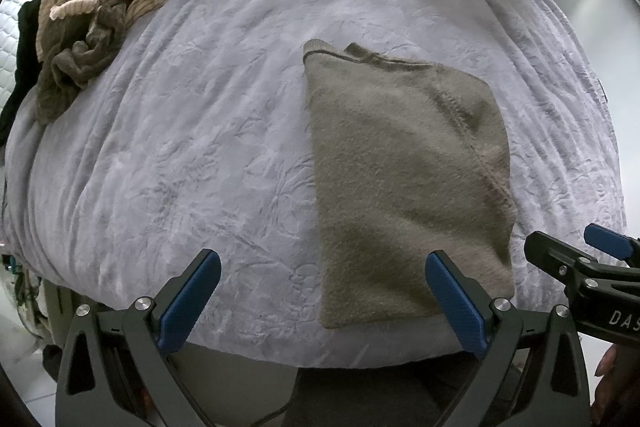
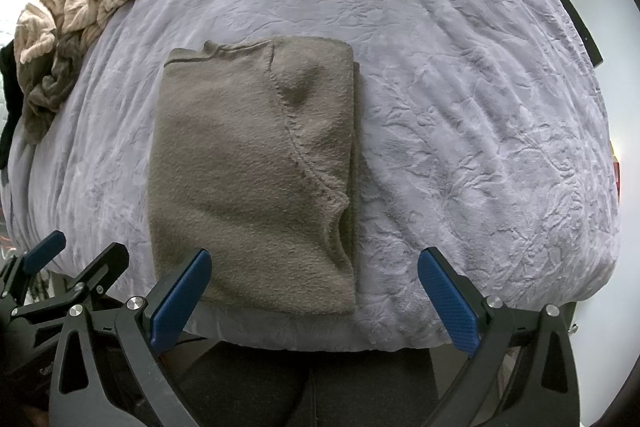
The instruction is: Fold small clothes
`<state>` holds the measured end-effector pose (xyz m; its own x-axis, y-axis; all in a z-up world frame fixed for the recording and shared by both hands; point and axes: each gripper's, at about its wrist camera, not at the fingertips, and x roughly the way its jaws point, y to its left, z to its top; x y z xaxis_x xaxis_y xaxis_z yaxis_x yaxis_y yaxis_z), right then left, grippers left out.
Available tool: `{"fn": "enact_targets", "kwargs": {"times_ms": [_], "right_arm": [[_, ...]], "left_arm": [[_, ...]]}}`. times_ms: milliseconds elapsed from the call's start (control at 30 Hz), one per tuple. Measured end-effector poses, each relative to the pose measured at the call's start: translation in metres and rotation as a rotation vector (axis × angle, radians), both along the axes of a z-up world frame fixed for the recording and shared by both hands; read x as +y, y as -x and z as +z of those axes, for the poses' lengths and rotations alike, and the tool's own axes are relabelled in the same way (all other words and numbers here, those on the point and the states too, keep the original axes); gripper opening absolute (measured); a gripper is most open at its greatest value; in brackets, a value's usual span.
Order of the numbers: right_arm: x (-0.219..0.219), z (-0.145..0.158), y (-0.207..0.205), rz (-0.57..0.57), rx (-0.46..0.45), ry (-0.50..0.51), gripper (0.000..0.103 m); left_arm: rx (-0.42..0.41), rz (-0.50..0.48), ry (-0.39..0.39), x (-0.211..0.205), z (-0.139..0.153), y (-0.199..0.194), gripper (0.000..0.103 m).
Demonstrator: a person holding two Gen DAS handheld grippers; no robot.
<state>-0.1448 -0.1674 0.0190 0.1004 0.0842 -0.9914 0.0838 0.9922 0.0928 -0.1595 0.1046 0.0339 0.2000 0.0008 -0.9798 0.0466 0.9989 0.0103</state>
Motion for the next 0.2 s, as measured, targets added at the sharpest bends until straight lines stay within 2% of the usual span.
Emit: {"fn": "enact_targets", "kwargs": {"times_ms": [200], "right_arm": [[-0.0009,0.0000,-0.0014,-0.002,0.000,0.003,0.103]], "left_arm": [[-0.019,-0.005,0.010,-0.0014,0.0025,0.0020,0.102]]}}
